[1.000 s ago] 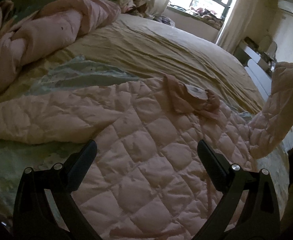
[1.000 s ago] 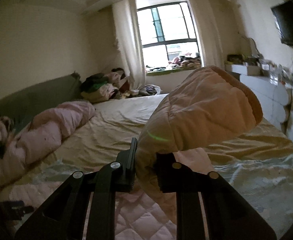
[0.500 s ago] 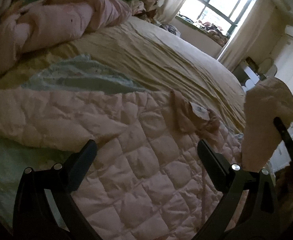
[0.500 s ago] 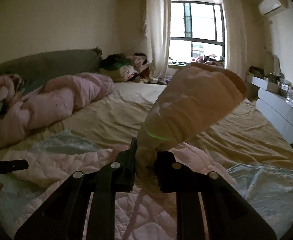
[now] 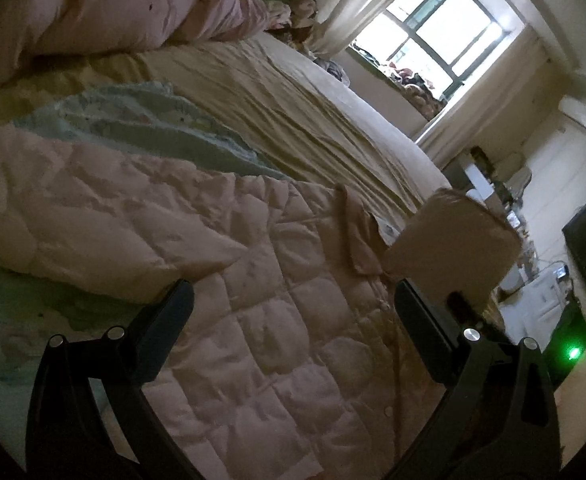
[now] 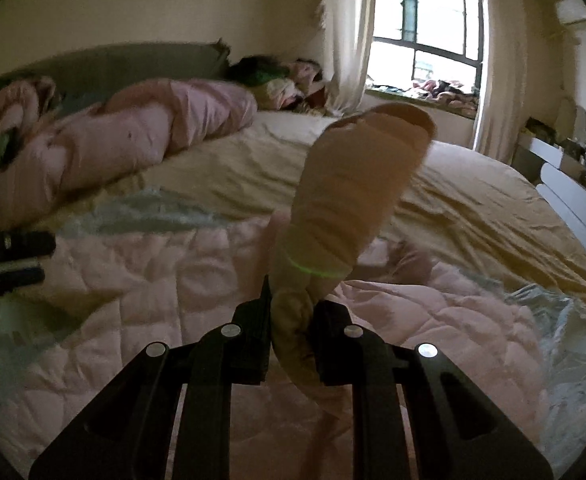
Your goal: Fold large clothes
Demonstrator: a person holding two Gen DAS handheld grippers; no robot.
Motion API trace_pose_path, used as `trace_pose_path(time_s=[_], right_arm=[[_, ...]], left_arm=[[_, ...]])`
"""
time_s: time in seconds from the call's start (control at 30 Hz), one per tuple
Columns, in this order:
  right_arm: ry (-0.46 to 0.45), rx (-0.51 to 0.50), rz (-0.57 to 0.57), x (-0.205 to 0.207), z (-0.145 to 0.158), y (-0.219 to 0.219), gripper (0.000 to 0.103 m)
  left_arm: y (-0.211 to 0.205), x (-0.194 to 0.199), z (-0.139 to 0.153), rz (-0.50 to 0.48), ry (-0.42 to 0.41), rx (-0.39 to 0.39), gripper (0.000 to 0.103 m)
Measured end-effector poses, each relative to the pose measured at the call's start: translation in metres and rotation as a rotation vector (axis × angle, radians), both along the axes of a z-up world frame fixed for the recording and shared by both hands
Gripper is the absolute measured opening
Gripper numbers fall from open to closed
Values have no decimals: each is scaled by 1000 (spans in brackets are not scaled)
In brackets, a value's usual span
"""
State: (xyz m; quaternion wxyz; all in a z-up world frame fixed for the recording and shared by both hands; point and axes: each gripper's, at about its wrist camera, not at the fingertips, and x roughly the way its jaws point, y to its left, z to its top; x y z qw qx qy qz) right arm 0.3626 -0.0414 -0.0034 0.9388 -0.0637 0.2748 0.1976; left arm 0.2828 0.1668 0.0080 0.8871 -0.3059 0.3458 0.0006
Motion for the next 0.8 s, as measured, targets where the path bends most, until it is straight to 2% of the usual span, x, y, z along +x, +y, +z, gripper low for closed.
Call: trace_pose_path(time_s=[0.23,0.4,0.53,0.57,0.6,0.67,0.77,0.8], right_arm=[[66,-49,55,-11,-39,28,22],[103,-104,98,-21,-57,50,29],[115,-147,139,-28,-64,62,44],[123,-138,156,-31,-64,63,51],[128,-132,165,-32,-64,62,52],[150,-120,182,-35,-64,62,65],[182,-32,175,-44,-54,45,77],[186,-14,159,-46,-50,37,78]], left_arm=[[15,2,-20,-4,-15,-66,94],[24,7,-31,-37,-32,-188,94],[15,16,-41,-79,-7,-202,94],[13,19,-44,-91,1,-220,94],[11,22,-48,-104,7,-237,94],[3,28,-56,-129,28,-249,94],[-9,33,-65,-148,56,-219,94],[-15,35,-70,-160,67,-219,94]])
